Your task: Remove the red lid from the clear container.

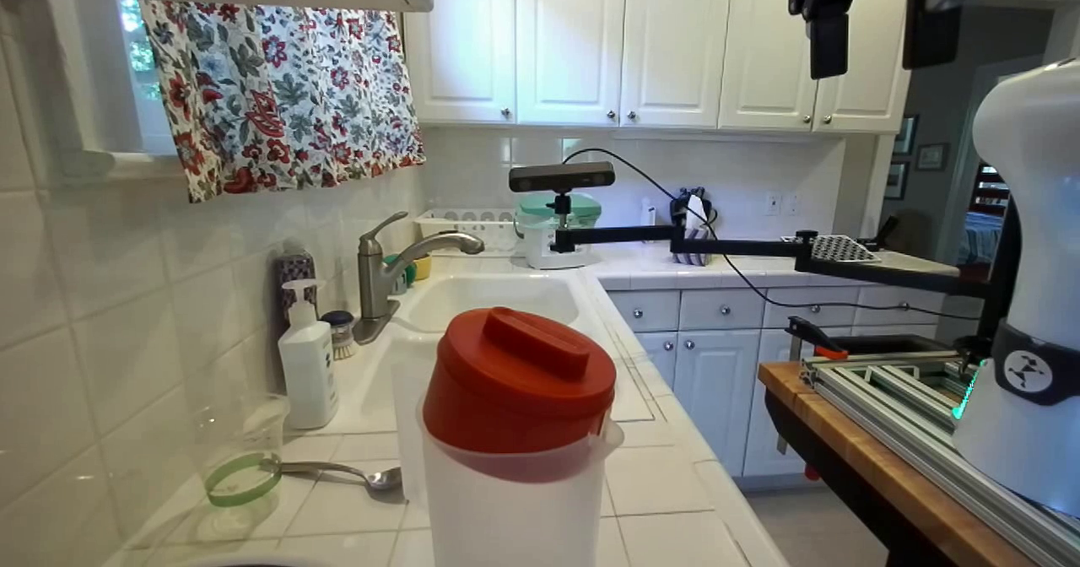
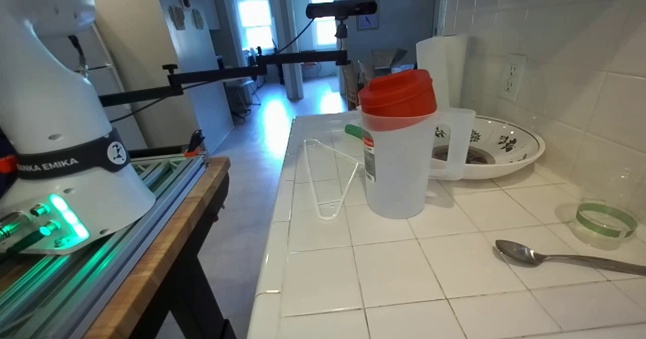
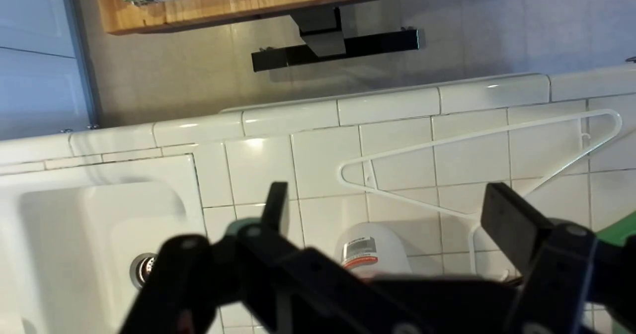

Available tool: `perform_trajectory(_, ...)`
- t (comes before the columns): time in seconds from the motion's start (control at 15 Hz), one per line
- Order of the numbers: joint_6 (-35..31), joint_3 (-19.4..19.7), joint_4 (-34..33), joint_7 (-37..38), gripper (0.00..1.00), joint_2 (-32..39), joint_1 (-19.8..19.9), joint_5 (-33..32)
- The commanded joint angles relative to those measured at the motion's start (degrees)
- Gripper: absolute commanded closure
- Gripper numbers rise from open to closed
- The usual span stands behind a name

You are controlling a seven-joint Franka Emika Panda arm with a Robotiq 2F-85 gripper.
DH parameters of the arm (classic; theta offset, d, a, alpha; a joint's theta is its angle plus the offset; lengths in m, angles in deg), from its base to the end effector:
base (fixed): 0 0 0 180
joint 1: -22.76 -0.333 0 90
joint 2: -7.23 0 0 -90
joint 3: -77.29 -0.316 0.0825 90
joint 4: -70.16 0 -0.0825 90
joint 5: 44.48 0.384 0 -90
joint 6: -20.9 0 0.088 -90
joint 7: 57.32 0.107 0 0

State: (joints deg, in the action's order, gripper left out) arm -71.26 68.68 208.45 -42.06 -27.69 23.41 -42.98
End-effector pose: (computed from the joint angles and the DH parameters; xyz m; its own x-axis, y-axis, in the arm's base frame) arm 0.3417 0.0562 0.5061 0.9691 -0.1728 -0.1759 -0.1550 -0.9817 0.1105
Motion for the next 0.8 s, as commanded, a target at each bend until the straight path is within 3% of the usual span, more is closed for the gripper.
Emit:
perform_trajectory(0.0, 0.1, 0.5, -0.1, 0.3, 0.0, 0.1, -0.6, -0.3)
perform_trajectory(0.33, -7.7, 0.9, 4.5, -1.5, 0.0, -1.4, -0.3, -5.0)
perform_trajectory(0.73, -18.9, 1.9, 8.8, -1.8, 0.0, -2.3, -0.5, -6.2)
